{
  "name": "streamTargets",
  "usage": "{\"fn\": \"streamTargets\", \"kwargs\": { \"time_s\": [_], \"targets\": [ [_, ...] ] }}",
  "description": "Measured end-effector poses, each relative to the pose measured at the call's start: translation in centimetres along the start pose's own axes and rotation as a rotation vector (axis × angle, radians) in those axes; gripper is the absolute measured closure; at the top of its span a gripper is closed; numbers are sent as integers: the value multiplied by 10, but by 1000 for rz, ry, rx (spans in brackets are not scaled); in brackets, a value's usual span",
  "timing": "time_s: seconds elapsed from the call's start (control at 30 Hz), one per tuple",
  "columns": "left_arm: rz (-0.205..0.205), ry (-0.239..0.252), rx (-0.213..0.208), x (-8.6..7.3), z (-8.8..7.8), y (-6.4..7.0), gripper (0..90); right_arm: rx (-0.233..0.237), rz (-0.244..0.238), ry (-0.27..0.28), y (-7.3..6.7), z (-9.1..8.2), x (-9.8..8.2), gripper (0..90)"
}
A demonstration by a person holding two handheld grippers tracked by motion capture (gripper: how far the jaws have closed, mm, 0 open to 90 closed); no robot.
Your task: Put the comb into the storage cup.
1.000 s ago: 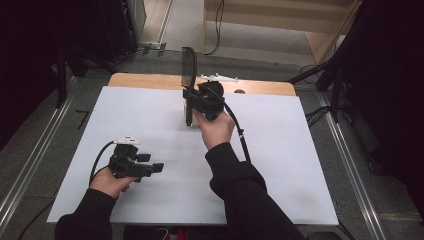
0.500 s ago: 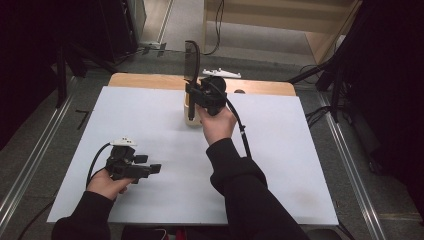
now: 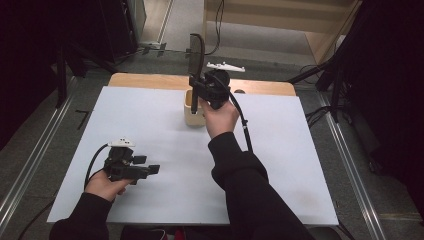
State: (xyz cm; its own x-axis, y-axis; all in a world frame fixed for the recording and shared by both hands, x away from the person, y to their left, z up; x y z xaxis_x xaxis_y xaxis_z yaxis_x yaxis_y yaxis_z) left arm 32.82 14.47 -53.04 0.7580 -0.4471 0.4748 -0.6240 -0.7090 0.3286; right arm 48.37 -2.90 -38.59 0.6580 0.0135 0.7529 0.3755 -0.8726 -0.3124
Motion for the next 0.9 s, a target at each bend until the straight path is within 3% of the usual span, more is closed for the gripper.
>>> {"fn": "streamTargets", "kwargs": {
  "time_s": [0.9],
  "targets": [
    [7, -6, 1, -1, 1, 1, 285, -55, 15, 17, 22, 10, 21, 703]
  ]
}}
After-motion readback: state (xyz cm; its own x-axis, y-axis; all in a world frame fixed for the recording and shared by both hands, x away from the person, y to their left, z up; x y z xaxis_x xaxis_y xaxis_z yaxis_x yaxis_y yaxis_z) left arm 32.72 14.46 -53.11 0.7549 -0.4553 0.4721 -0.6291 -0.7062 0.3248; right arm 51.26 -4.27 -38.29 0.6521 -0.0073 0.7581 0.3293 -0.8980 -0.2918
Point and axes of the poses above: each handheld gripper's, and its own axes: z roughly forward along the jaws, x roughly out of its top, y roughly to its right, the point moved 10 cm from there along z, roughly forward along the jaws, and after that the axes turned 11 degrees about -y, right-handed, at the moved point
